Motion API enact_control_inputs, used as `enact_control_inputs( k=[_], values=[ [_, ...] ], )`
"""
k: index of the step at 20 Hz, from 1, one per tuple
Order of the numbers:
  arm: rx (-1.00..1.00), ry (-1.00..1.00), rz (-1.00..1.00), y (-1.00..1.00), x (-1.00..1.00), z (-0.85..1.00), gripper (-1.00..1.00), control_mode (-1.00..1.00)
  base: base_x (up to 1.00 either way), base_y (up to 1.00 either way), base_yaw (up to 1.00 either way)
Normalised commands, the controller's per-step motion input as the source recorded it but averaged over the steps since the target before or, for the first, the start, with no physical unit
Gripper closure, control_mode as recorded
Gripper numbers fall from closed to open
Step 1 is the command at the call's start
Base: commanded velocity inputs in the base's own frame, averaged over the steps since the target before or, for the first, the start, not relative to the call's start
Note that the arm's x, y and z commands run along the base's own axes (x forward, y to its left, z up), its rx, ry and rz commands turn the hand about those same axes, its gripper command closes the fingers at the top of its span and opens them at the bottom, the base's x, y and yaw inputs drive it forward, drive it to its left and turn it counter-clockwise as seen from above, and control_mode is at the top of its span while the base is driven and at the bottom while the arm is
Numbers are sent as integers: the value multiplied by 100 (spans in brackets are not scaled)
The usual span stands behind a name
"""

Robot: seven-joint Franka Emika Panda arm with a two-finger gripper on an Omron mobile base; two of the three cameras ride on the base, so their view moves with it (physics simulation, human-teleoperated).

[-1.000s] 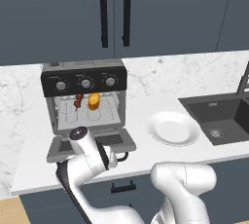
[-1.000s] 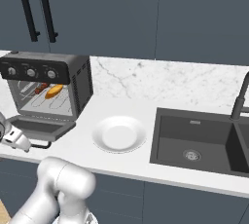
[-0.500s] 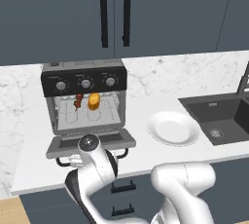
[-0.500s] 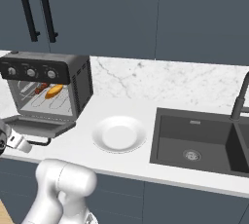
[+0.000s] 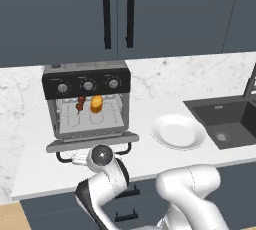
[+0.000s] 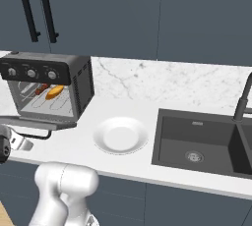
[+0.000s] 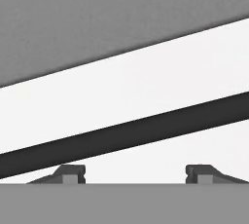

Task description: Pick up the kebab skewer and baguette bread, and place them inside the toaster oven. Close the toaster oven door and start by setting the timer.

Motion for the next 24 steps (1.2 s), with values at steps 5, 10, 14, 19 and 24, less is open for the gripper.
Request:
enact_control_inputs(
  k=[5, 10, 14, 19, 24],
  values=[
    [13, -4, 1, -43, 51, 47, -100, -100, 0, 0, 0],
    [14, 0, 0, -33, 46, 50, -100, -100, 0, 0, 0],
    [13, 0, 0, -23, 26, 57, -100, -100, 0, 0, 0],
    [10, 3, 0, -13, 37, 55, -100, -100, 0, 0, 0],
    [6, 3, 0, -2, 42, 35, -100, -100, 0, 0, 0]
  ],
)
